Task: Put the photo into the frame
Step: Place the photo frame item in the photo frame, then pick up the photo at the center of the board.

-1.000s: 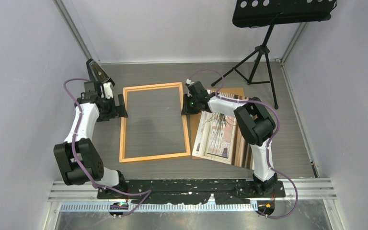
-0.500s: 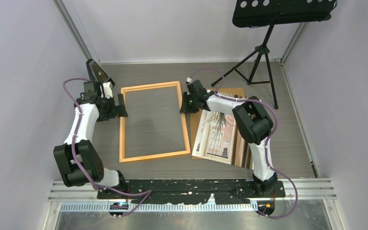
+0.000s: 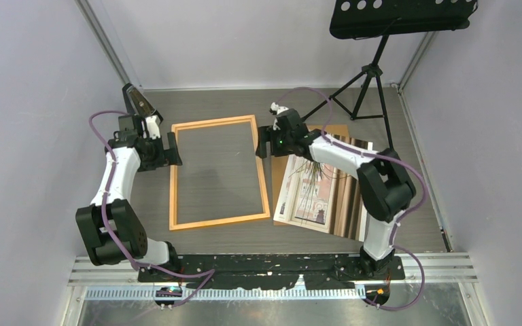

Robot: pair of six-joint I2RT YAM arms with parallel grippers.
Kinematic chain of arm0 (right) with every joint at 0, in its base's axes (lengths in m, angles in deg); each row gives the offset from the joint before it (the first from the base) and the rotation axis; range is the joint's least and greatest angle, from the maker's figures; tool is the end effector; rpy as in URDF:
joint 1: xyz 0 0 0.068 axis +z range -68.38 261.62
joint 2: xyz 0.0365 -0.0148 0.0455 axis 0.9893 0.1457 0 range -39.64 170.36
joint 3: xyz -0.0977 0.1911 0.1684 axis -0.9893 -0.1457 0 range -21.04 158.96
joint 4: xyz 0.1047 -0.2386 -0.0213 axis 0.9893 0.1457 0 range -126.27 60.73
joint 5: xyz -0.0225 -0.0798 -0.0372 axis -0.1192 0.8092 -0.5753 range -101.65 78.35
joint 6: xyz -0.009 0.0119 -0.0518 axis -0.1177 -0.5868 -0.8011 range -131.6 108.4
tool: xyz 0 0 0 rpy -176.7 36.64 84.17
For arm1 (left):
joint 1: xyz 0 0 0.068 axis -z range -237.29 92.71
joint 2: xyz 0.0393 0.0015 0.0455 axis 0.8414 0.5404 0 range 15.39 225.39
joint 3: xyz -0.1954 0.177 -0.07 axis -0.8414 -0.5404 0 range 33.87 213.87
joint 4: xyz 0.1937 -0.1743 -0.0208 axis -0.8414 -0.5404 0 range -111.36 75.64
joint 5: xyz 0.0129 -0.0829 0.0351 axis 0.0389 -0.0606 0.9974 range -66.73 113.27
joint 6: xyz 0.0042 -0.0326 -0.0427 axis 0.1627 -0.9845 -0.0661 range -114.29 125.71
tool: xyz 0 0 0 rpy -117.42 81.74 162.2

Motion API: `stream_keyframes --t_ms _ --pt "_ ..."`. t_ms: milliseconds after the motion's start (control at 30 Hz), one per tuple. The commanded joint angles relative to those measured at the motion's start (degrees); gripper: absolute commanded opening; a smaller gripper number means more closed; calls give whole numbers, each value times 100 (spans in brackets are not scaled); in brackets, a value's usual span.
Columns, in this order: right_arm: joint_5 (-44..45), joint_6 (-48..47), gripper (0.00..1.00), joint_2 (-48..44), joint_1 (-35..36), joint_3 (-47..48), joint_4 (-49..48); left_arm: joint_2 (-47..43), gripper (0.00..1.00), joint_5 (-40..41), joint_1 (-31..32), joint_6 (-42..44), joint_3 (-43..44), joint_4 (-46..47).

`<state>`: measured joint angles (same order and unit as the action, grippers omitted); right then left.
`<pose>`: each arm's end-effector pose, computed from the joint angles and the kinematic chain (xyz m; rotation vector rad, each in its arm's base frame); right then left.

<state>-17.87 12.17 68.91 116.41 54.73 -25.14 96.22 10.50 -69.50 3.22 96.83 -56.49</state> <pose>0.3436 0.2435 0.2057 -0.2878 2.4028 0.6177 0.2792 0.0523 0.2619 -0.2546 2.5818 -0.2305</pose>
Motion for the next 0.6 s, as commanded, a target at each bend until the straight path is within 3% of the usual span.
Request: stream_keyframes --t_ms 0,200,267,400,567 --pt "235 -929 86 -1051 -102 -380 -242 -166 100 -384 -45 86 7 281" --pt "147 -2168 91 -2163 -468 -1250 -20 -165 100 -762 -35 90 32 450" --pt "-51 -2321 100 -2525 -764 -1504 123 -166 100 -889 -32 74 43 506" --pt "-953 -2646 96 -3077 -1785 -1841 494 -135 100 -1085 2 62 46 601" --pt "-1333 -2983 97 -3627 -2626 -2083 933 -149 99 -1244 115 63 -3 650"
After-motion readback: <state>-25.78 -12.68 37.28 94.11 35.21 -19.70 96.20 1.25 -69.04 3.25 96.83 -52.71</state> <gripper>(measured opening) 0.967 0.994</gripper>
